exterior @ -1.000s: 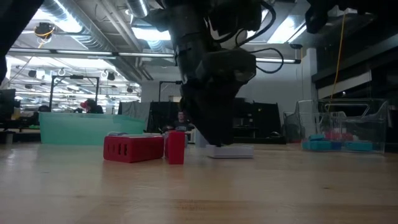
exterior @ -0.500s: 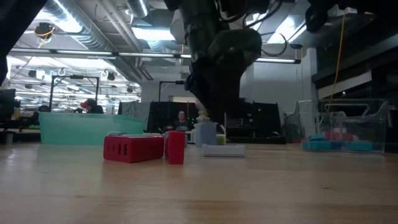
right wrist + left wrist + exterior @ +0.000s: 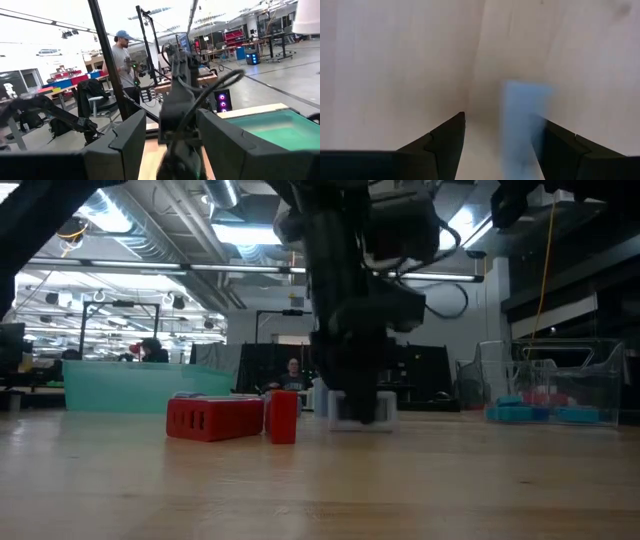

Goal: Pick & Place Office items
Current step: Put the white digital timer into the transparent bin

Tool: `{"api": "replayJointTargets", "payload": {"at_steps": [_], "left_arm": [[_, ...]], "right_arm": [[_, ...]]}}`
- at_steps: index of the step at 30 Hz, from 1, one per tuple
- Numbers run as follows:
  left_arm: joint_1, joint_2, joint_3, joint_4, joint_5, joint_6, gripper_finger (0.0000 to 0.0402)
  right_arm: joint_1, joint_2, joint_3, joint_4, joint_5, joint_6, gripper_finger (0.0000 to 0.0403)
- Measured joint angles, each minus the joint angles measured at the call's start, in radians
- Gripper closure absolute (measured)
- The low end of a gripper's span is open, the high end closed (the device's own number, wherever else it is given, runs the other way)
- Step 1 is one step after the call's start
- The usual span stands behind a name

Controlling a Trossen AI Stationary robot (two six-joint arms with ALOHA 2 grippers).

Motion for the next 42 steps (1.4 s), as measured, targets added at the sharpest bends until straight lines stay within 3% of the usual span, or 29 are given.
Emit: {"api": "replayJointTargets", "payload": {"at_steps": [10, 13, 17, 18, 23, 27, 39, 42], "left_arm": [[-0.002, 0.067, 0.01, -0.015, 0.052, -0.033, 0.0197], [0.007, 0.062, 0.008, -0.025, 0.071, -0.06, 0.0243], [0.027, 0.043, 0.006, -0.028, 0.092, -0.071, 0.0357], [0.034, 0.039, 0.01, -0.026, 0.109, -0.087, 0.0364], [0.085, 0.031, 0.048, -0.002, 0.233, -0.169, 0.0364], [0.111, 0.007, 0.077, 0.129, 0.291, -0.219, 0.0364], [0.207, -0.033, 0.099, 0.599, 0.292, -0.434, 0.0364], [0.223, -0.035, 0.101, 0.733, 0.25, -0.469, 0.0364]], "right_arm": [[0.0, 0.0, 0.0, 0.008, -0.018, 0.024, 0.0215], [0.0, 0.0, 0.0, 0.015, -0.018, 0.021, 0.0215], [0.0, 0.0, 0.0, 0.021, -0.018, 0.022, 0.0215], [0.0, 0.0, 0.0, 0.023, -0.018, 0.022, 0.0215], [0.0, 0.0, 0.0, 0.052, -0.018, 0.023, 0.0215], [0.0, 0.0, 0.0, 0.081, -0.021, 0.024, 0.0215], [0.0, -0.004, 0.0, 0.109, -0.073, 0.042, 0.0215], [0.0, -0.004, 0.0, 0.11, -0.073, 0.047, 0.0215]]}}
